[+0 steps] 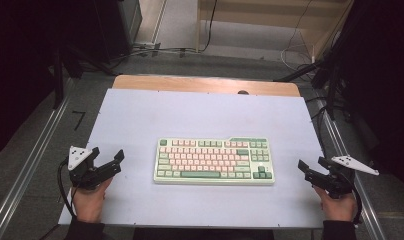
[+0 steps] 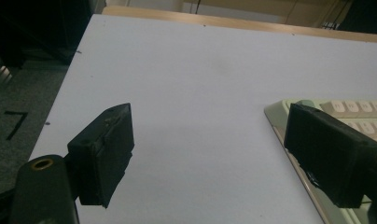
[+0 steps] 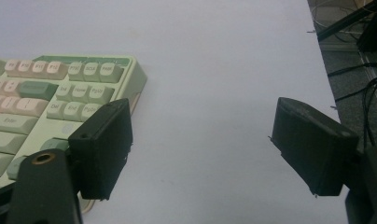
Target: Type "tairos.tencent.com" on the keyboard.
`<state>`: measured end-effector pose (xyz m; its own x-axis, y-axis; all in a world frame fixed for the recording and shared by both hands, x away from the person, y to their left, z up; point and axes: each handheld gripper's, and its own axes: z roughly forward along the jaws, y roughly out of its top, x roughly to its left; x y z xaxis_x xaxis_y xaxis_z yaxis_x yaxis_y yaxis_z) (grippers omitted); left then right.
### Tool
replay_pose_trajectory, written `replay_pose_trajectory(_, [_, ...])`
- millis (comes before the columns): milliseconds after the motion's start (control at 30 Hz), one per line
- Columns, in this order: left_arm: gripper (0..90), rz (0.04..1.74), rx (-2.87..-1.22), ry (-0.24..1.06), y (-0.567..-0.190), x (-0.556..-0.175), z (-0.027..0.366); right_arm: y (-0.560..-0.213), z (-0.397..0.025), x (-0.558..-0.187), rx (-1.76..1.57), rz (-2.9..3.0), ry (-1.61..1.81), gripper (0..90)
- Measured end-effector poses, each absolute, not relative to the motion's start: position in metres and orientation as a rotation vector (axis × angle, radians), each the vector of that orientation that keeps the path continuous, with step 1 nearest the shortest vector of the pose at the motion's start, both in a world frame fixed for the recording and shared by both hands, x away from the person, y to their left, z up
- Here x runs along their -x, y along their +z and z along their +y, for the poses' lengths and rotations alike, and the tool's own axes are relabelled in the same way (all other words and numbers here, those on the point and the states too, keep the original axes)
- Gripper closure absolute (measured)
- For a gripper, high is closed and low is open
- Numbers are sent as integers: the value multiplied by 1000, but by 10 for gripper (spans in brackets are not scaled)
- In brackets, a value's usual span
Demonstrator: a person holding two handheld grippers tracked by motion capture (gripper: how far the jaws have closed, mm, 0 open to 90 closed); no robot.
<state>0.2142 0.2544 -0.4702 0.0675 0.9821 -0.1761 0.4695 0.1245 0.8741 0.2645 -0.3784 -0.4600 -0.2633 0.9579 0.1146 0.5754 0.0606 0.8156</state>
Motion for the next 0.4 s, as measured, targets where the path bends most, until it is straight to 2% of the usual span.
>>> replay_pose_trajectory(400, [164,1555,-1555,685,-478,-224,249,-463,-382,-267,-1553,1868,1052,176])
